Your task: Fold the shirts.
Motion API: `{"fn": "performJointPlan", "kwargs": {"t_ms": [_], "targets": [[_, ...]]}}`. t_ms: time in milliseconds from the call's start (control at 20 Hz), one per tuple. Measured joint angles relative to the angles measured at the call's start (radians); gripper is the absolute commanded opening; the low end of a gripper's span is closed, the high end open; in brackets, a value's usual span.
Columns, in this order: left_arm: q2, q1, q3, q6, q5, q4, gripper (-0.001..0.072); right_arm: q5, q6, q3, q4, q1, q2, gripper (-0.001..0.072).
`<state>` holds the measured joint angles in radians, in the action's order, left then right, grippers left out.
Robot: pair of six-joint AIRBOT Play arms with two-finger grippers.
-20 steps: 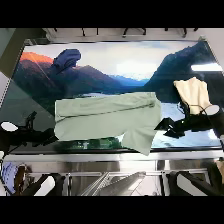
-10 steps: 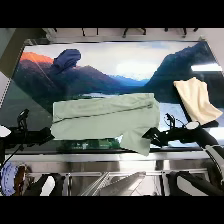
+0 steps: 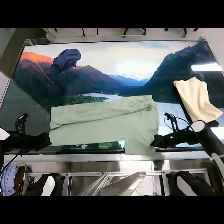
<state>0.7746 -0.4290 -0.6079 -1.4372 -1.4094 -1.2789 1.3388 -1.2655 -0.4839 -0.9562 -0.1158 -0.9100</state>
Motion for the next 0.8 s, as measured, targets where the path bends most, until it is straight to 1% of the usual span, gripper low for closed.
{"fn": "performJointPlan", "kwargs": {"t_ms": [100,200,250,350,550,800], "targets": [[-0.035,0.0,0.0,-0.032,-0.018,-0.031,0.0013,0.074,-0.089,-0.011,-0.105,-0.003,0.147,0.0032],[-0.037,0.0,0.0,-0.05,-0.027,-0.051,0.0013,0.114,-0.162,-0.033,-0.142,-0.003,0.251,0.0032],[-0.021,0.0,-0.002,-0.056,-0.027,-0.057,0.0013,0.128,-0.189,-0.05,-0.153,-0.003,0.279,0.0032],[0.029,0.0,-0.006,-0.063,-0.005,-0.052,0.0013,0.117,-0.219,-0.089,-0.151,-0.003,0.277,0.0032],[0.187,0.005,-0.107,-0.044,0.05,-0.005,0.0013,0.026,-0.23,-0.205,-0.128,0.014,0.108,0.0032],[0.465,0.069,-0.401,-0.023,0.093,0.009,0.0013,-0.079,-0.191,-0.441,-0.072,0.049,-0.236,0.0032]]}}
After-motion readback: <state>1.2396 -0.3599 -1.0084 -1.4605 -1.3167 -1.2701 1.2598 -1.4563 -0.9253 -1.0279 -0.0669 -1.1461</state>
